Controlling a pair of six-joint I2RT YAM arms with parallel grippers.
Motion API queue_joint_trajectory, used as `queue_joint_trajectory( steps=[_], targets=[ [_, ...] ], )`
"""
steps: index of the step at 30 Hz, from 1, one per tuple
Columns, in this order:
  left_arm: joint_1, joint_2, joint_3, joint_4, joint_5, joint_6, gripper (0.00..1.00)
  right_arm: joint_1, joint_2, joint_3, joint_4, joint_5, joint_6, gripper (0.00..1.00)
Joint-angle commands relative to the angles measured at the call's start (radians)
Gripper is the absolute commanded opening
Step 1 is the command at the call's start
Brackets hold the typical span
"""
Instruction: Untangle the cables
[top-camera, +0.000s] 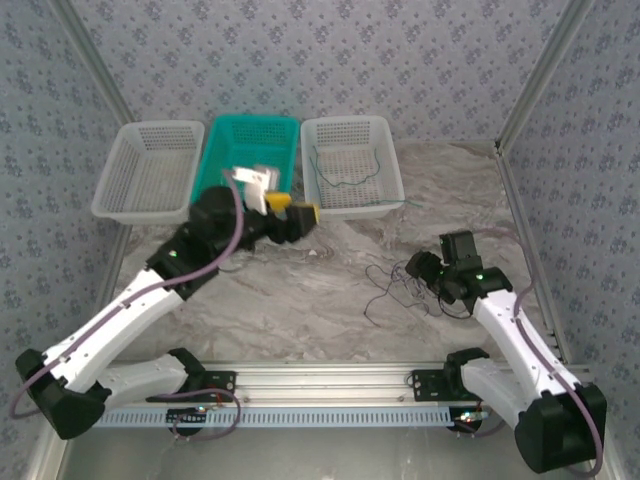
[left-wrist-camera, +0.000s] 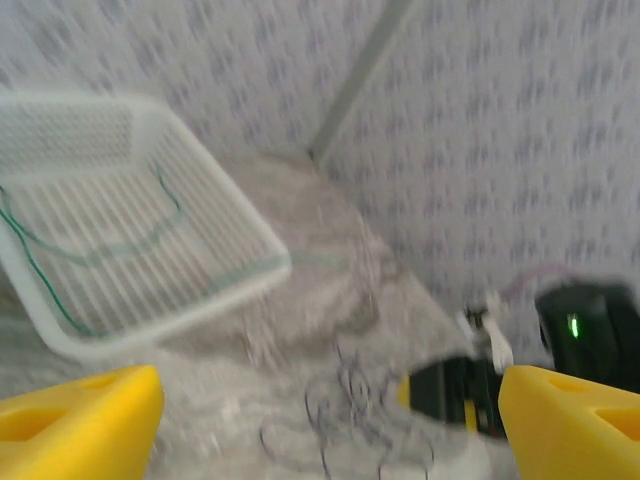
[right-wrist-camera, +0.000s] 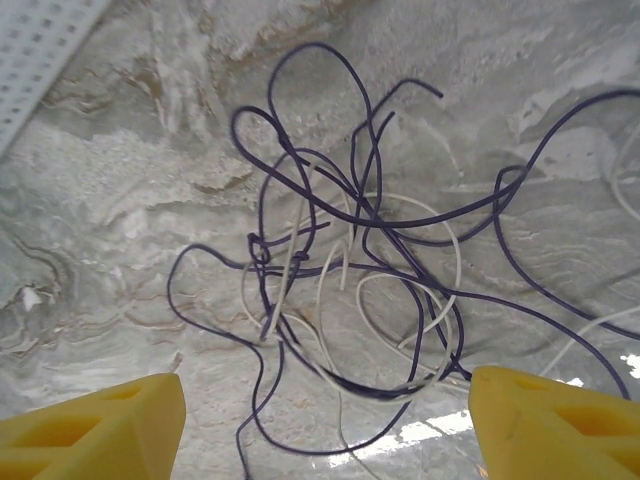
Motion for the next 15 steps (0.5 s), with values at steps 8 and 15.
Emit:
queue_joint_trajectory(
  steps=[8, 15],
  targets=[
    [-0.166, -0.033, -0.22, -0.003, -0.043, 0.014, 0.87, 0.009, 0.206, -0.048, 0.22, -0.045, 0.015, 0.76],
    [-0.172, -0.023, -0.272, 0.1, -0.056, -0.019, 0.89, 0.006, 0.378, -0.054, 0.336, -0.104, 0.083, 0.64]
  ],
)
